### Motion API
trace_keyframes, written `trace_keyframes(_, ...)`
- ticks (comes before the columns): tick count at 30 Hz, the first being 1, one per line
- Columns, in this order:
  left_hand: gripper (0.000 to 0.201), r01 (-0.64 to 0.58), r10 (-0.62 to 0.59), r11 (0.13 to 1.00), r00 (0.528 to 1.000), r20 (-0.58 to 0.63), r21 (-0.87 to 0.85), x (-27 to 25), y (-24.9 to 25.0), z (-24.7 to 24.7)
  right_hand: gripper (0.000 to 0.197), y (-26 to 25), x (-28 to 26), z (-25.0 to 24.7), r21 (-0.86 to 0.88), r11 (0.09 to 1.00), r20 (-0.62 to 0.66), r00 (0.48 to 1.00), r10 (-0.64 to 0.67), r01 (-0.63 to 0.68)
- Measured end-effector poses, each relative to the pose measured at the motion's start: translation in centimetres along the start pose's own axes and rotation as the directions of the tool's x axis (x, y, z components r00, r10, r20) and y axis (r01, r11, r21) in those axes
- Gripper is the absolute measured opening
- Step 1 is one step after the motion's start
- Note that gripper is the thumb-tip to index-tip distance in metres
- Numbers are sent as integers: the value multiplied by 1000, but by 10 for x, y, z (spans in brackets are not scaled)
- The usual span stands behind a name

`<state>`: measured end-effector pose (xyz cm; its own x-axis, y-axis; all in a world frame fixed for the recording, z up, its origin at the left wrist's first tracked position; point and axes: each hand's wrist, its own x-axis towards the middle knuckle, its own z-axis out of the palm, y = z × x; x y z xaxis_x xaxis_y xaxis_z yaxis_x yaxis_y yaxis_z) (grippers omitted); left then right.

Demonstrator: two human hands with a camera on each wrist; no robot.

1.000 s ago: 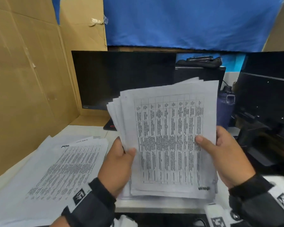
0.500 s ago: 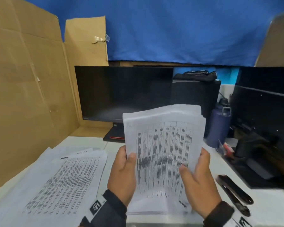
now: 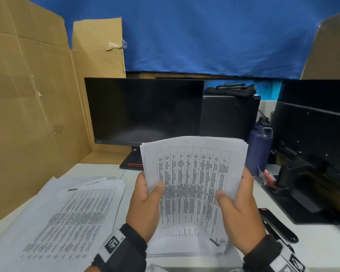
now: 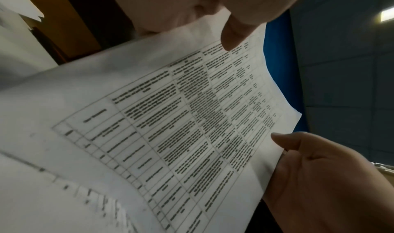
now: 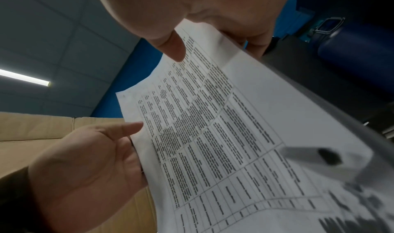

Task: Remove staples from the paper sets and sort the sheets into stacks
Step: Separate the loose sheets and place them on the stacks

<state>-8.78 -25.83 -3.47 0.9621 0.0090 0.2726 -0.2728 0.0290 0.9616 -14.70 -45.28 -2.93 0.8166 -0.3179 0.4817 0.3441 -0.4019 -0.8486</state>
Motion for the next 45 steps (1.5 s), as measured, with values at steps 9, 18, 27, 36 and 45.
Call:
trace_keyframes(9,25,201,-202,977,979,-10,-75,1,-23,-3,44,5,4,1,52,995,31,996,84,-85)
trace_keyframes(18,30,170,-170,985,985,17,4,2,-34,-7,98,-22,13,-20,-106,987,-25,992,-120,117)
trace_keyframes(27,33,188,-187,978,982,21,-84,-4,-43,-10,66,-42,28,-62,-595,723,162,933,-320,352)
trace_keyframes(36,24,91,-106,983,990,88,158,-10,-28,-11,30,-44,30,-62,-514,819,33,960,-277,254)
trace_keyframes(45,19,-554,356,236,814,459,799,5,78,10,95,-57,-2,-17,-876,417,0,864,-504,243)
